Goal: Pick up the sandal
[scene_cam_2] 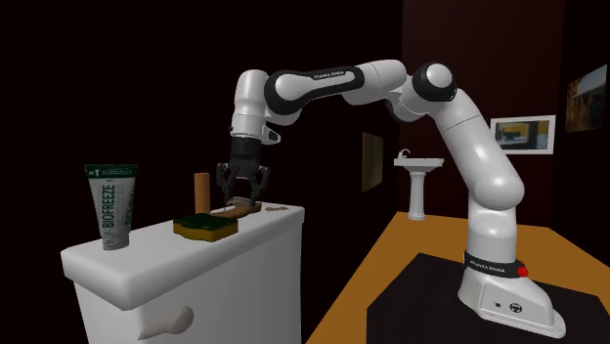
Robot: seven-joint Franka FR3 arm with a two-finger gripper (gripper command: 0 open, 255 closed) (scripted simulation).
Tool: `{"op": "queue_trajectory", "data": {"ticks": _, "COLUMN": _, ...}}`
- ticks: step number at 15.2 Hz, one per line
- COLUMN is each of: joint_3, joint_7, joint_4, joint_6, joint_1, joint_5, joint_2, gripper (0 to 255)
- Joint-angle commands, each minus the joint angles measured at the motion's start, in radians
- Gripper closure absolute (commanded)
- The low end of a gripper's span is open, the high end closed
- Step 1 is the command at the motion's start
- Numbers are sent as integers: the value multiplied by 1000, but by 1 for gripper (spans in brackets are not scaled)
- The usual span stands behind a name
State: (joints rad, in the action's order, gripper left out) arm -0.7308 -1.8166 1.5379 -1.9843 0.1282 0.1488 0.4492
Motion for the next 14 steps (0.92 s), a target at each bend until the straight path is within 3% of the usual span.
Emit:
{"op": "queue_trajectory", "data": {"ticks": 1, "joint_3": -3, "joint_7": 2, "joint_4": -19, "joint_6": 23, "joint_1": -1, "joint_5": -4, "joint_2": -6, "gripper": 255}}
{"op": "queue_trajectory", "data": {"ticks": 14, "joint_3": -10, "joint_7": -4, "joint_4": -163, "joint_6": 170, "joint_1": 18, "joint_5": -10, "joint_2": -14, "gripper": 255}}
